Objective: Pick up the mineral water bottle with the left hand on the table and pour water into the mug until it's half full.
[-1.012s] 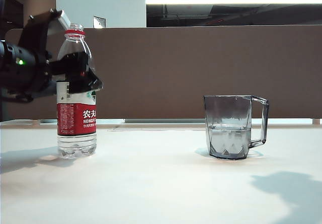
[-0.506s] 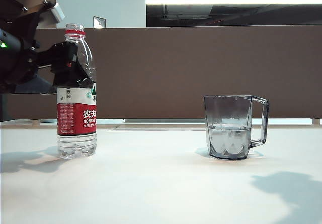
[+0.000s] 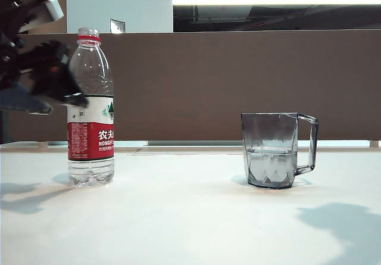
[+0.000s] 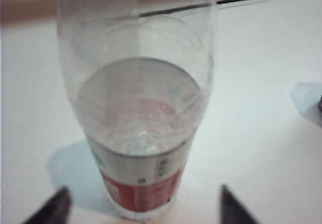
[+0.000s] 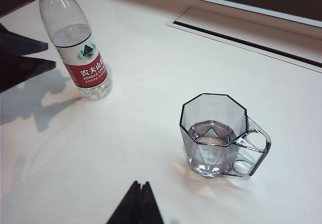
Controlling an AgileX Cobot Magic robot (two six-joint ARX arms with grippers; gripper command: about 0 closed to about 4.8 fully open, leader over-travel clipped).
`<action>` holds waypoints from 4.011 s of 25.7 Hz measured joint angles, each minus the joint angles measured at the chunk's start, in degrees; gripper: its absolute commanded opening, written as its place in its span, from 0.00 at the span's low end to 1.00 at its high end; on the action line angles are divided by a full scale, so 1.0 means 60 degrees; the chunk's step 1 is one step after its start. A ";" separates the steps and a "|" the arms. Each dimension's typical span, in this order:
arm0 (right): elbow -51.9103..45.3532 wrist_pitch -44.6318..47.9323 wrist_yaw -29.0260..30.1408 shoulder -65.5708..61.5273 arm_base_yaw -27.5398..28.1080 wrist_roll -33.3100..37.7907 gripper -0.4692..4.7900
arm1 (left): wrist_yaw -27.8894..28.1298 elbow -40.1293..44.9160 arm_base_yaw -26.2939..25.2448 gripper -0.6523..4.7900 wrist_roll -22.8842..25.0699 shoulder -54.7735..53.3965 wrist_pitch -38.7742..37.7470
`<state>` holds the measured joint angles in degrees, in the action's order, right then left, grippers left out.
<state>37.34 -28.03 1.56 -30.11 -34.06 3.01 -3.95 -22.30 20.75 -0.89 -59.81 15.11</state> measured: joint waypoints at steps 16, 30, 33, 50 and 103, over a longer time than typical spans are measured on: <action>0.0000 0.0000 0.0000 0.0000 0.0004 0.0000 0.07 | 0.0000 0.0000 0.0000 0.11 -0.0259 0.3107 -0.2656; 0.0000 0.0000 0.0000 0.0000 0.0004 -0.0004 0.07 | 0.0000 0.0911 -0.0022 0.11 -0.0991 0.6914 -0.4193; 0.0000 0.0000 -0.0004 0.0000 0.0007 0.0000 0.07 | -0.0007 0.1067 -0.0186 0.11 -0.1060 0.7380 -0.3978; 0.0000 0.0000 -0.0004 0.0000 0.0004 -0.0004 0.07 | 0.0004 0.2251 -0.2728 0.11 -0.0845 0.8714 -0.3275; -0.1741 0.2375 -0.0543 0.1410 0.1100 -0.0055 0.07 | -0.0011 0.3566 -0.3220 0.11 0.0641 0.9923 -0.3126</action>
<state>26.89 -13.78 -1.69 -21.65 -27.46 2.68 -4.01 -0.91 1.43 2.96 -0.27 -3.64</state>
